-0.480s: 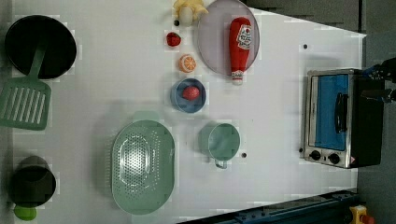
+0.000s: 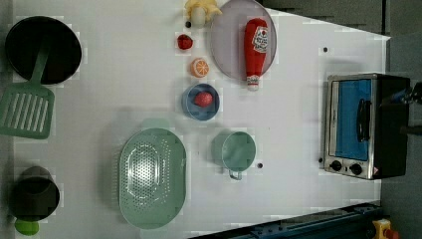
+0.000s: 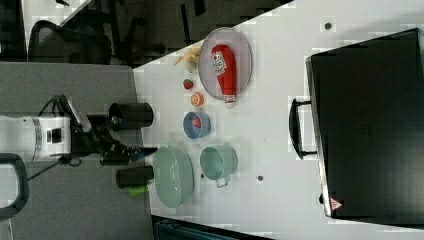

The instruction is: Pick ketchup from plate and place it on table.

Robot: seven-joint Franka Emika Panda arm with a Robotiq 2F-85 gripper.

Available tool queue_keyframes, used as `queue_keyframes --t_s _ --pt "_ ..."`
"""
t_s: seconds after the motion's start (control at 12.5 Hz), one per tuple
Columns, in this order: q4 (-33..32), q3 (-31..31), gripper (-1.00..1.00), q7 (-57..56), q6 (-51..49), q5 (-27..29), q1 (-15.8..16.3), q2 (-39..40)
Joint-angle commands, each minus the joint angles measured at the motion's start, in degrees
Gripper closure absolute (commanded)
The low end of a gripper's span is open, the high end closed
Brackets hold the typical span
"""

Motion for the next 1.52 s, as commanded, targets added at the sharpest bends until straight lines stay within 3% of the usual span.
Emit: queue_keyframes --t_s 0.08,0.4,0.72,1.12,1.52 --pt "0.5 2.2 -1.00 -2.4 5.3 0.5 -0.8 5.8" --pt "1.2 3.5 -1.00 -9.3 13.9 0.5 -0.5 13.4" --pt "4.7 4.2 -1.00 -18.1 16.2 0.1 0.4 22.3" --pt "12.1 4.5 -1.00 -26.9 18.3 -4.9 2.6 33.3" --pt "16.2 4.3 -1.00 -27.3 26.5 -8.6 5.0 42.6"
